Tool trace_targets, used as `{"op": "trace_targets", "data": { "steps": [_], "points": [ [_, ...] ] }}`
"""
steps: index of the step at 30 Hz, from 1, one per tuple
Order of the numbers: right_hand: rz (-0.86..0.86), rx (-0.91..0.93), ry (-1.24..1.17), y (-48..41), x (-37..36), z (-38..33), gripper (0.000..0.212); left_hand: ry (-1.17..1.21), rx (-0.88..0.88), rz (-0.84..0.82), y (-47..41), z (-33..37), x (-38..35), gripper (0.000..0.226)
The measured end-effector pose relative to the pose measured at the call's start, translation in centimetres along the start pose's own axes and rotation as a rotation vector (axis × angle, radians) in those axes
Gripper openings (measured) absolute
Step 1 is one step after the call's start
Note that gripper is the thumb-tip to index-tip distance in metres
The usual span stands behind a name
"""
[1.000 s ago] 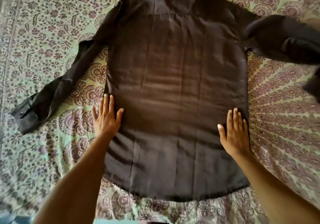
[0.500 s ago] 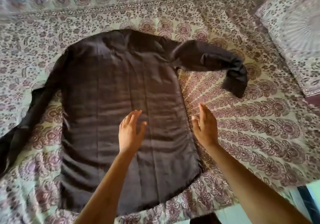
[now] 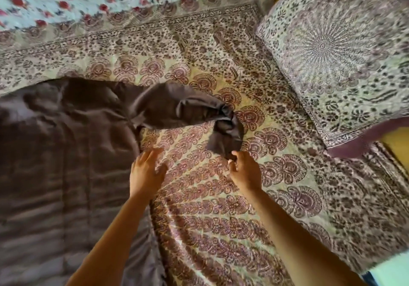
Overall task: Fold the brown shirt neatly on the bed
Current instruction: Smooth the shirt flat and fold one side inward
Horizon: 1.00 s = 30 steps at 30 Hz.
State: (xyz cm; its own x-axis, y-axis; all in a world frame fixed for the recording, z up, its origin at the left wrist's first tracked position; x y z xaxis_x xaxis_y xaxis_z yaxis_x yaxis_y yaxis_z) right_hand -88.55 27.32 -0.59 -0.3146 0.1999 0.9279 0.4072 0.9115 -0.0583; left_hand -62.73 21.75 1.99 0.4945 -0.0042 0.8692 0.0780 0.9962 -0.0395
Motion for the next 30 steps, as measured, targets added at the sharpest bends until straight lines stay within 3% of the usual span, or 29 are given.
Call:
{"op": "trace_targets", "data": {
  "steps": [4,7,9,12,14,17,19,23,26,30],
  "points": [
    [-0.052,0.223,0.075,-3.6,-3.6,1.1,0.054,-0.099,0.044,-0.013,-3.9,0.5,-4.0,0.046],
    [-0.077,0.239,0.113,-5.9,-6.8,1.8,0.074,-0.175,0.016,0.005,-7.4,-0.2,-6.5,0.05],
    [-0.028,0.243,0.104,-6.6,-7.7,1.9,0.069,-0.213,0.024,0.025,-9.7,-0.6,-7.5,0.055],
    [0.125,0.259,-0.063,-7.0,-7.7,1.9,0.032,-0.258,0.032,-0.002,-12.9,-1.1,-8.9,0.061],
    [0.147,0.01,-0.394,-8.5,-6.2,2.1,0.028,-0.261,0.043,-0.035,-14.4,-1.1,-9.6,0.053],
    [0.159,-0.589,-1.021,-12.2,-3.6,3.7,0.018,-0.194,0.151,-0.012,-15.7,-0.9,-10.5,0.038],
    [0.22,-0.776,-1.154,-15.1,-1.5,6.2,0.018,-0.104,0.209,0.077,-15.7,-0.8,-10.5,0.035],
    [0.402,-0.836,-1.065,-20.2,0.8,11.6,0.013,-0.07,0.269,0.163,-16.4,-0.4,-10.2,0.028],
    [0.411,-0.733,-0.81,-22.7,1.5,13.7,0.012,-0.179,0.27,0.184,-18.1,0.1,-10.6,0.031],
    [0.398,-0.639,-0.693,-25.8,1.5,14.9,0.023,-0.286,0.178,0.174,-20.4,0.1,-11.6,0.037]
  ]
}}
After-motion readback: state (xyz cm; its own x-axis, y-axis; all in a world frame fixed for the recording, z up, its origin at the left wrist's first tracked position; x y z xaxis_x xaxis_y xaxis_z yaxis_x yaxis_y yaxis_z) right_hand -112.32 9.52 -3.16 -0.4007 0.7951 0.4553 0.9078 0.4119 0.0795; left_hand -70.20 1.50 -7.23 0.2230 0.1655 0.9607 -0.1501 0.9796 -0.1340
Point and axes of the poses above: each hand's wrist, its own y-axis away from the middle knuckle, its own x-axis out of the back of the hand, z = x × y, the point moved 2 cm from there along -y, towards the middle knuckle, and after that the axes turned 12 degrees about z, right-handed, at the moved point
